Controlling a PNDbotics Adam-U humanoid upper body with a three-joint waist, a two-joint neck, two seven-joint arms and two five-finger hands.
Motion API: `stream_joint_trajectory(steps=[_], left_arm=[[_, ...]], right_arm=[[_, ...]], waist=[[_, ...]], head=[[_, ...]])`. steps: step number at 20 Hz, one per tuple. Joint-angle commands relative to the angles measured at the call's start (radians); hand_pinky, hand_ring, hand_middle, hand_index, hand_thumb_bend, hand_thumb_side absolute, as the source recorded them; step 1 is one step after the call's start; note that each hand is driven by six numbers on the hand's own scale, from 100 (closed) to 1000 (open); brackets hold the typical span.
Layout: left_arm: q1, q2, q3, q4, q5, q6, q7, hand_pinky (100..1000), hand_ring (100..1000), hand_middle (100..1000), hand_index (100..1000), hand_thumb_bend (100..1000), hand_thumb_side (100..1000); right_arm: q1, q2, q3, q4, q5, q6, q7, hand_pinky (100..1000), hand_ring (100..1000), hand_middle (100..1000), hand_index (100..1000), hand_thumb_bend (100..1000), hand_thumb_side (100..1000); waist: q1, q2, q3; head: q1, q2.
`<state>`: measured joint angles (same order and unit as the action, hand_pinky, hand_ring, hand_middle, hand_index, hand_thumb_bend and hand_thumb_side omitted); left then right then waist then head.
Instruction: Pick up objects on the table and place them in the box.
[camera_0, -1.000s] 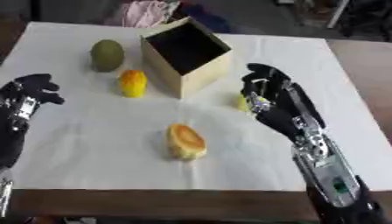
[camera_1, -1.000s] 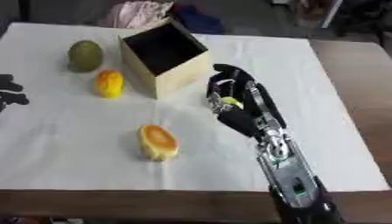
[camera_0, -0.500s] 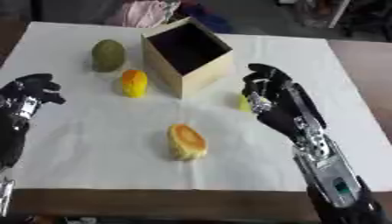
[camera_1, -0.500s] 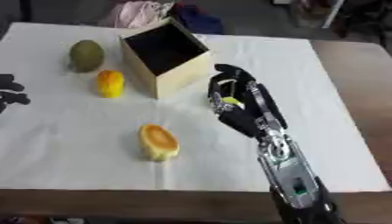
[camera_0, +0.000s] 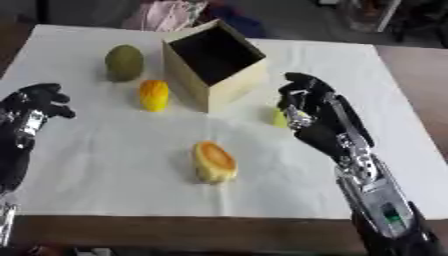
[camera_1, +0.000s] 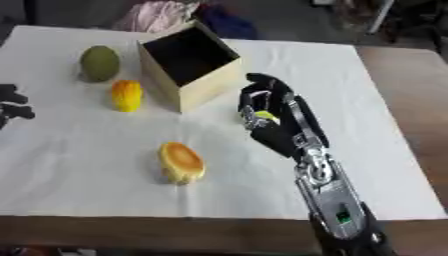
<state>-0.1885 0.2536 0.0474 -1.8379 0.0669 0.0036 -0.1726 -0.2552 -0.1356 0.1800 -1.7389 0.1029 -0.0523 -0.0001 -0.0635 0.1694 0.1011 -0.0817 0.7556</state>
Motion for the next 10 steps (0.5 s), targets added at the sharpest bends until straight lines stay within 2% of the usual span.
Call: stream_joint_trajectory(steps=[1, 10], left_arm=[[-0.026, 0.064, 0.002, -0.020, -0.007, -0.010, -0.013, 821, 584, 618, 771, 201, 603], [-0.129, 0.291, -0.048, 0.027, -0.082, -0.075, -0.121, 821, 606, 658, 798, 223, 529]], right_arm=[[-0.008, -0.011, -0.003, -0.013, -0.007, 0.000, 0.001, 646, 613, 651, 825, 100, 341], [-0.008, -0.014, 0.002, -0.012, -0.007, 0.001, 0.006, 647, 612, 651, 825, 100, 341]], waist=[[0.019, -0.025, -0.002], [0.023, -0.028, -0.018]], head=[[0.002, -0.003], [0.009, -0.003]])
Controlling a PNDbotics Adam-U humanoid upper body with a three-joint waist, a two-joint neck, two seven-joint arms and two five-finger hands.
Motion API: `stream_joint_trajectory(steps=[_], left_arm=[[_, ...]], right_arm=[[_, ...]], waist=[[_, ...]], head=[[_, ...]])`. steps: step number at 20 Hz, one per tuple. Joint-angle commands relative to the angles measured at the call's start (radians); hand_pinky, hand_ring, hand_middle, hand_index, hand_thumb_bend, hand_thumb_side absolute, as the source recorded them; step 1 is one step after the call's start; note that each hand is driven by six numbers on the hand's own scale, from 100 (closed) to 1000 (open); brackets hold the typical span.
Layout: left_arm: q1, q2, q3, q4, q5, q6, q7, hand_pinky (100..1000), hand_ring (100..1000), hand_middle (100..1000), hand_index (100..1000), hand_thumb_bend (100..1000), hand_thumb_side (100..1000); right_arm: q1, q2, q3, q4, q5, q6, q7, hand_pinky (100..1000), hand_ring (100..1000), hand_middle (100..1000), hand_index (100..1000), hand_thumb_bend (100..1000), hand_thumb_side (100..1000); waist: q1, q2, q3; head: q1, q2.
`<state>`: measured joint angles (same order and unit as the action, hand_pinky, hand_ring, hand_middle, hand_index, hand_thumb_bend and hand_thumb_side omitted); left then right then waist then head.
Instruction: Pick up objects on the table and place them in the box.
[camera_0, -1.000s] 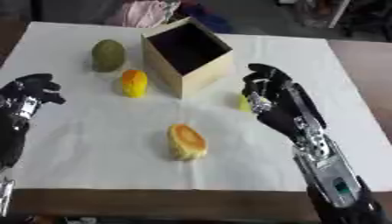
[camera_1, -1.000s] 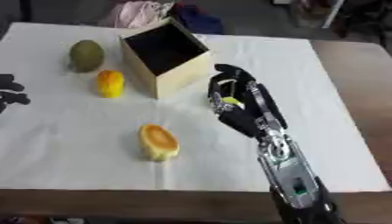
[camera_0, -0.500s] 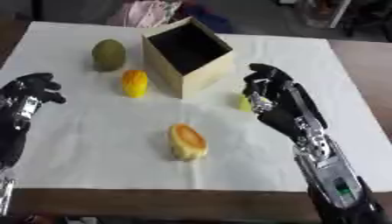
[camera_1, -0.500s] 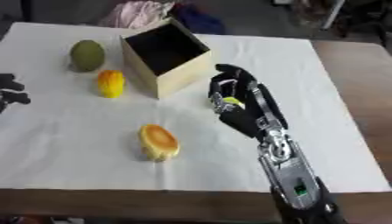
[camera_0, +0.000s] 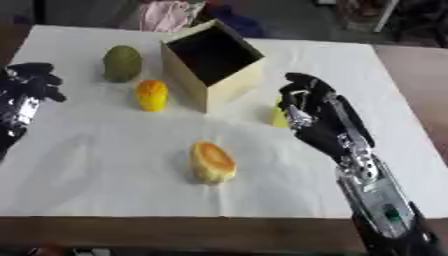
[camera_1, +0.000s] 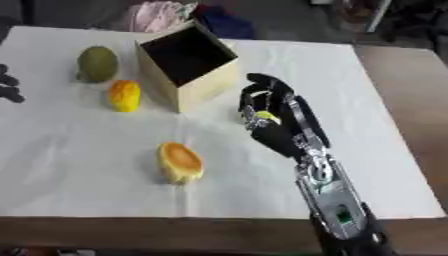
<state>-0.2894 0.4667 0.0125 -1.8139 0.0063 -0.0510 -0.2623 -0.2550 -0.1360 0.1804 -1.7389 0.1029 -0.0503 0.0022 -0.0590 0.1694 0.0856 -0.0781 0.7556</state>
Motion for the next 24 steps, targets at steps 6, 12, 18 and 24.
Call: stream_joint_trajectory(steps=[6, 12, 18, 24], left_arm=[[-0.105, 0.219, -0.062, 0.066, -0.087, -0.078, -0.080, 821, 638, 692, 810, 271, 446], [-0.218, 0.314, -0.118, 0.203, -0.176, -0.118, -0.084, 821, 665, 713, 819, 338, 396], [-0.401, 0.301, -0.179, 0.470, -0.336, -0.154, -0.125, 823, 696, 737, 832, 399, 364], [-0.564, 0.180, -0.157, 0.753, -0.552, -0.193, -0.076, 822, 707, 743, 833, 426, 354]], right_arm=[[-0.008, -0.015, 0.007, -0.012, -0.008, -0.001, 0.009, 647, 612, 651, 825, 100, 340], [-0.008, -0.013, 0.014, -0.011, -0.010, -0.001, 0.016, 647, 612, 651, 825, 100, 340], [-0.006, -0.009, 0.023, -0.011, -0.014, 0.000, 0.025, 647, 612, 651, 825, 100, 339], [-0.006, -0.003, 0.027, -0.011, -0.020, 0.001, 0.030, 646, 612, 651, 825, 100, 340]], waist=[[0.020, -0.032, -0.014], [0.019, -0.035, -0.030], [0.012, -0.043, -0.052], [0.002, -0.041, -0.068]], head=[[0.015, 0.000], [0.025, 0.004], [0.040, 0.011], [0.050, 0.014]])
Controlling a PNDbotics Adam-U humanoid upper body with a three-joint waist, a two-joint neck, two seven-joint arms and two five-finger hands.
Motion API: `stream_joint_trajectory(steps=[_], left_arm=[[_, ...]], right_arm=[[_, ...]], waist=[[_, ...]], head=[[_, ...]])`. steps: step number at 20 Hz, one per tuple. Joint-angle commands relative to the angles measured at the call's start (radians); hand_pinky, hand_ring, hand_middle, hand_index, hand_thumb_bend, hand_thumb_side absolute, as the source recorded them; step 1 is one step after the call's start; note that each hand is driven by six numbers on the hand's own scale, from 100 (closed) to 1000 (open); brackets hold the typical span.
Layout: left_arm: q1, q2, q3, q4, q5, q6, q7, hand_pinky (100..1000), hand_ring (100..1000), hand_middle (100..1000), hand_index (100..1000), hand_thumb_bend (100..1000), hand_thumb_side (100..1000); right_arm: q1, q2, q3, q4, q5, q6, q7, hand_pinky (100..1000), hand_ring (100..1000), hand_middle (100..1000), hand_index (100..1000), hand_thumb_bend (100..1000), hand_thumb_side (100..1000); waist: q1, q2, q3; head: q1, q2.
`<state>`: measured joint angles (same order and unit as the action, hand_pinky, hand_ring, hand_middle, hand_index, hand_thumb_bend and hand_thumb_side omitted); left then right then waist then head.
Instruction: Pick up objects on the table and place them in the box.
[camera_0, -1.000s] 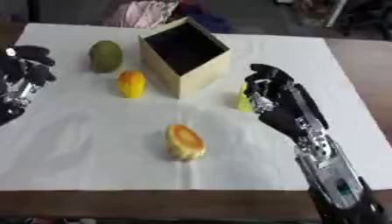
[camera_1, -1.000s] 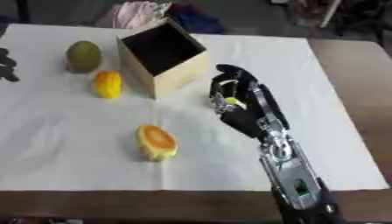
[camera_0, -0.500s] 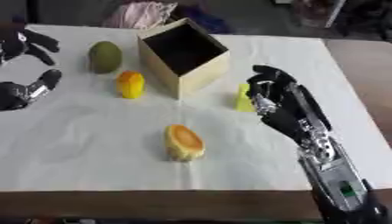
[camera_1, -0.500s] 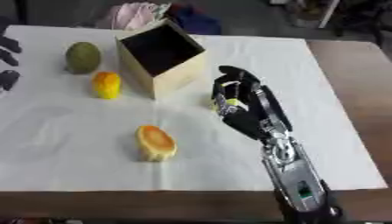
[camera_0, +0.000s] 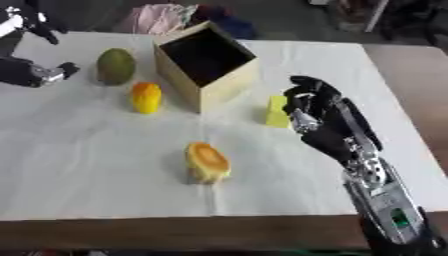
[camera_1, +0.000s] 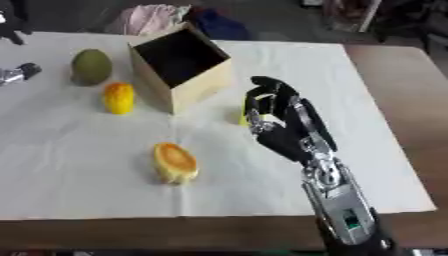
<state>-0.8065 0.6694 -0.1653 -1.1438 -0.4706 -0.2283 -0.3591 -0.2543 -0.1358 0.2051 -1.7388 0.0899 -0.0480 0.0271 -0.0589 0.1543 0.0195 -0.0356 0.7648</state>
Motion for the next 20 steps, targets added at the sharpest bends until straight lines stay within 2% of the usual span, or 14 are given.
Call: stream_joint_trajectory(steps=[1, 5, 9, 13, 20], left_arm=[[-0.068, -0.044, 0.027, 0.120, -0.112, -0.021, 0.033, 821, 709, 744, 834, 434, 348], [-0.125, -0.118, 0.052, 0.239, -0.252, -0.037, 0.082, 821, 717, 749, 833, 448, 343], [-0.163, -0.173, 0.088, 0.338, -0.369, -0.028, 0.134, 819, 718, 750, 833, 460, 336], [-0.186, -0.198, 0.109, 0.392, -0.454, -0.013, 0.172, 820, 724, 759, 837, 487, 327], [-0.201, -0.213, 0.138, 0.451, -0.588, 0.062, 0.279, 829, 743, 792, 854, 533, 295]], right_arm=[[-0.007, -0.002, 0.004, -0.011, -0.007, -0.001, 0.006, 646, 612, 651, 825, 100, 340], [-0.007, 0.003, 0.010, -0.011, -0.011, -0.001, 0.011, 646, 612, 651, 825, 100, 340], [-0.006, 0.008, 0.016, -0.010, -0.015, -0.001, 0.016, 646, 612, 651, 824, 100, 340], [-0.007, 0.014, 0.022, -0.010, -0.018, -0.001, 0.023, 645, 611, 650, 824, 100, 340], [-0.008, 0.016, 0.027, -0.008, -0.021, -0.002, 0.028, 645, 611, 650, 824, 100, 341]], waist=[[0.001, -0.025, -0.005], [-0.005, -0.025, -0.016], [-0.010, -0.024, -0.029], [-0.012, -0.021, -0.038], [-0.014, -0.016, -0.051]], head=[[0.011, 0.005], [0.023, 0.005], [0.038, 0.005], [0.048, 0.005], [0.058, 0.005]])
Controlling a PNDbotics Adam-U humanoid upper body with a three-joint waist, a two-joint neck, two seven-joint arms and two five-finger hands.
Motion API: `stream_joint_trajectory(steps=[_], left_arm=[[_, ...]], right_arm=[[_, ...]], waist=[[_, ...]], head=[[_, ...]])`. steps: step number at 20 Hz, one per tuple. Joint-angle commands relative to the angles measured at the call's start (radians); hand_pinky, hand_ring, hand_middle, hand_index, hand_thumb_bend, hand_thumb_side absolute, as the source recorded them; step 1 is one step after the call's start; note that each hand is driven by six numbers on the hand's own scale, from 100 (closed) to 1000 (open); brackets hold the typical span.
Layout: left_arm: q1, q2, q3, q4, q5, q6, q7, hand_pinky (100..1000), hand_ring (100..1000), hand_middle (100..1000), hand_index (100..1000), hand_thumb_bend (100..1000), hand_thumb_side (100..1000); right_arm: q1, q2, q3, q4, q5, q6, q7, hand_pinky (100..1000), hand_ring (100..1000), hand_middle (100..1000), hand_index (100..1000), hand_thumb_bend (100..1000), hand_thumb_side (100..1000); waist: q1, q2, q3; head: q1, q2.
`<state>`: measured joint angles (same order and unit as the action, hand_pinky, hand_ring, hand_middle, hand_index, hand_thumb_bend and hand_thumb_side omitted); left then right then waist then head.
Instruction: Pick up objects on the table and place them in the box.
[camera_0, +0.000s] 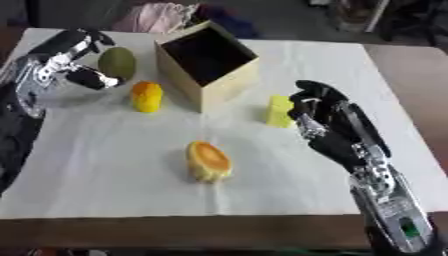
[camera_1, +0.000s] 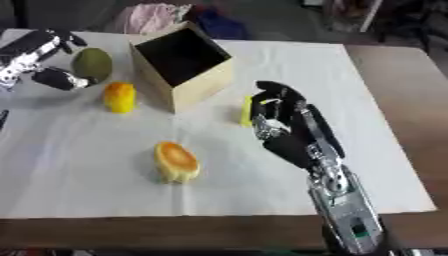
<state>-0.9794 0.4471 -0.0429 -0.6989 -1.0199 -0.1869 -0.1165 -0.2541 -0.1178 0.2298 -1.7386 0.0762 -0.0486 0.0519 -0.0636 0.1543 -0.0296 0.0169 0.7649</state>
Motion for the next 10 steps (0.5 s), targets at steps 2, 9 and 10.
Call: stream_joint_trajectory(steps=[2, 9, 10], left_arm=[[-0.027, 0.007, 0.020, 0.021, -0.062, 0.034, 0.053, 835, 751, 804, 861, 544, 297], [-0.021, -0.004, 0.033, 0.057, -0.116, 0.069, 0.078, 816, 733, 806, 877, 549, 272], [-0.020, -0.006, 0.036, 0.058, -0.120, 0.075, 0.093, 811, 725, 798, 872, 549, 262]], right_arm=[[-0.008, -0.001, 0.002, -0.009, -0.008, -0.001, 0.003, 645, 611, 650, 824, 100, 342], [-0.010, 0.001, 0.005, -0.008, -0.009, -0.002, 0.006, 645, 611, 650, 824, 100, 342], [-0.010, 0.001, 0.005, -0.008, -0.010, -0.002, 0.006, 645, 611, 650, 824, 100, 342]], waist=[[-0.009, -0.015, -0.003], [-0.010, -0.009, -0.009], [-0.011, -0.008, -0.010]], head=[[0.006, 0.005], [0.009, 0.005], [0.009, 0.004]])
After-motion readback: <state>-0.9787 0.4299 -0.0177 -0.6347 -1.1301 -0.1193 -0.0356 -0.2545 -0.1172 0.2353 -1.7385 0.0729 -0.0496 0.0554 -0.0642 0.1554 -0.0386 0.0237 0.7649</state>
